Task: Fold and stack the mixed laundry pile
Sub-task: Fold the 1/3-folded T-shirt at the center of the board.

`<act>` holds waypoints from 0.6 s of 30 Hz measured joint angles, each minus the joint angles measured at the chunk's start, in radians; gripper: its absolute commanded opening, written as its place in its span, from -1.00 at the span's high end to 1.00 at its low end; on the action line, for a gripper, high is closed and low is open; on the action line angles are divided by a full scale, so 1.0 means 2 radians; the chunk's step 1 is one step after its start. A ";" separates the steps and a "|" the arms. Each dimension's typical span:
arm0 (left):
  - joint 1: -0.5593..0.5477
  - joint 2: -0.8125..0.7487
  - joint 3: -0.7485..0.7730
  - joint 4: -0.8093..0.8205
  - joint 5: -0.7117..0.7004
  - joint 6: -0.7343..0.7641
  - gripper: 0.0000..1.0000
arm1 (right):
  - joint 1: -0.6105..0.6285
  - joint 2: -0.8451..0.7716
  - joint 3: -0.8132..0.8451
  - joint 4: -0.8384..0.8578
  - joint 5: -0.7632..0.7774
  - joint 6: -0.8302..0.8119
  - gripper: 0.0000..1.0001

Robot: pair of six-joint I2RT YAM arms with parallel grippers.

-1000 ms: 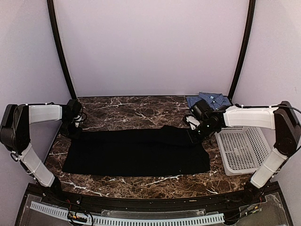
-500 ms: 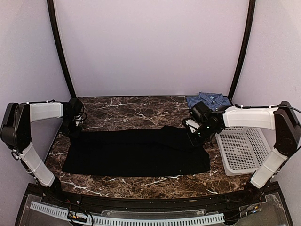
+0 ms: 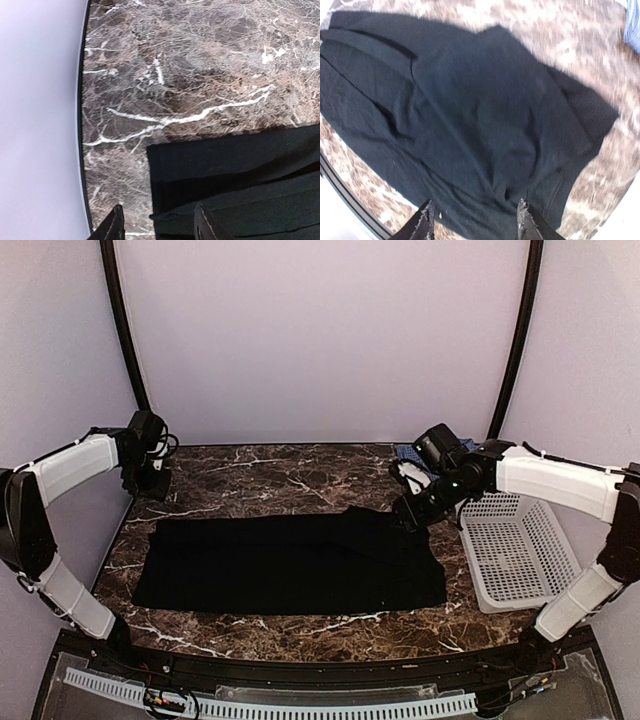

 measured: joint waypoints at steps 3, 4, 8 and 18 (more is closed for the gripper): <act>0.000 0.030 0.010 0.006 0.019 -0.011 0.16 | -0.004 0.039 0.050 0.005 -0.002 -0.004 0.05; 0.000 0.048 0.015 0.007 0.026 -0.015 0.19 | -0.005 0.056 0.066 0.010 -0.005 -0.006 0.08; 0.000 0.118 0.020 0.013 0.046 -0.025 0.23 | -0.006 0.134 0.127 0.029 -0.023 -0.016 0.11; -0.002 0.142 0.004 0.002 0.060 -0.018 0.34 | -0.005 0.207 0.132 0.036 -0.063 -0.037 0.18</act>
